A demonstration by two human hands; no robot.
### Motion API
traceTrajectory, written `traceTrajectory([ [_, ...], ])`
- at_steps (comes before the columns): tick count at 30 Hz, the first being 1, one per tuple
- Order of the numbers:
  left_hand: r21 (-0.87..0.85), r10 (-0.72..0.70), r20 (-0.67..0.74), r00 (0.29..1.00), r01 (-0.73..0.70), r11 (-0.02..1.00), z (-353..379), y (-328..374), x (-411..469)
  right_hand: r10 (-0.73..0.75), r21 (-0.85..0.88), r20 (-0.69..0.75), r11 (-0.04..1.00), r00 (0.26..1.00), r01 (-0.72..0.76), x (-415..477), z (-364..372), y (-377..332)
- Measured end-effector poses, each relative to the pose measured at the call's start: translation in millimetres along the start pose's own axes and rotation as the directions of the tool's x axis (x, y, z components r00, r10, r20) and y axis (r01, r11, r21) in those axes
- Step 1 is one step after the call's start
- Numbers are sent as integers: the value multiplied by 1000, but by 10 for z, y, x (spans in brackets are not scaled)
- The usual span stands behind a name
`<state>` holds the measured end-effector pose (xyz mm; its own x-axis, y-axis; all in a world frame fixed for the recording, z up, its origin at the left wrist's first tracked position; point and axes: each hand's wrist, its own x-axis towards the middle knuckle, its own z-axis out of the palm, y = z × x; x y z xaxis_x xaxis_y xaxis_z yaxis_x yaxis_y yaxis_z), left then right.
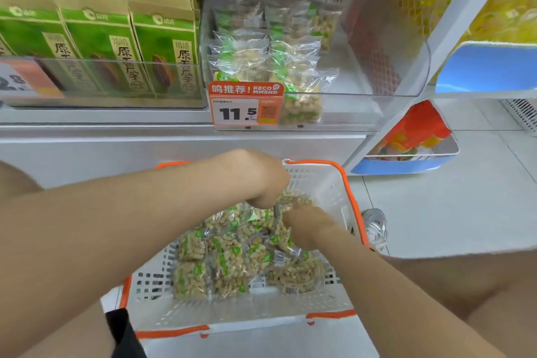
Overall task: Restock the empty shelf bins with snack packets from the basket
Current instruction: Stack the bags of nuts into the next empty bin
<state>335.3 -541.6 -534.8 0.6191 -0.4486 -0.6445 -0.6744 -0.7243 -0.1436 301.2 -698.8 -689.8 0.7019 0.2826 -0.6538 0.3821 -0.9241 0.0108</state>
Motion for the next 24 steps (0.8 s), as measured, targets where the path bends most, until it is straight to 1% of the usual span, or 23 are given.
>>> traceTrajectory([
  [2, 11, -4, -1, 1000, 4, 1000, 19, -19, 37, 20, 120, 141, 992, 990, -37, 122, 297, -20],
  [3, 13, -3, 2, 1000, 3, 1000, 22, -30, 44, 20, 130, 213, 990, 977, -48, 164, 426, -34],
  [6, 10, 6, 1, 1000, -6, 1000, 39, -69, 68, 49, 69, 347, 995, 936, -78, 197, 673, -49],
  [8, 5, 7, 1, 1000, -7, 1000, 52, -103, 84, 67, 48, 378, 995, 923, -91, 171, 694, -46],
  [10, -3, 7, 10, 1000, -7, 1000, 67, -133, 92, 57, -2, 357, 998, 932, -60, 162, 669, -68],
  [11, -7, 5, 14, 1000, -5, 1000, 68, -140, 94, 47, -18, 320, 999, 946, -43, 168, 654, -78],
  [12, -9, 2, 18, 1000, -2, 1000, 73, -142, 96, 36, 1, 266, 999, 963, -37, 169, 631, -87],
  [15, -2, -11, 25, 1000, 11, 1000, 65, -150, 82, 16, 183, 136, 982, 991, -41, 178, 503, -139],
  [17, 7, -11, 41, 999, 11, 1000, 52, -160, 60, -14, 347, 78, 938, 997, -14, 155, 323, -161],
  [18, 11, -5, 48, 999, 5, 1000, 43, -174, 43, -38, 479, 51, 878, 998, 9, 131, 209, -169],
  [19, 18, 1, 53, 999, -2, 1000, 37, -190, 24, -59, 631, 39, 776, 998, 21, 116, 97, -167],
  [20, 27, 3, 56, 998, -5, 1000, 32, -206, 9, -85, 756, 22, 653, 996, 39, 85, -30, -164],
  [22, 25, -2, 67, 998, 0, 1000, 38, -239, -19, -108, 899, -6, 434, 994, 52, 1, -283, -140],
  [24, -7, 2, 80, 997, -1, 1000, 54, -279, -29, -98, 978, -19, 206, 995, 39, -84, -469, -95],
])
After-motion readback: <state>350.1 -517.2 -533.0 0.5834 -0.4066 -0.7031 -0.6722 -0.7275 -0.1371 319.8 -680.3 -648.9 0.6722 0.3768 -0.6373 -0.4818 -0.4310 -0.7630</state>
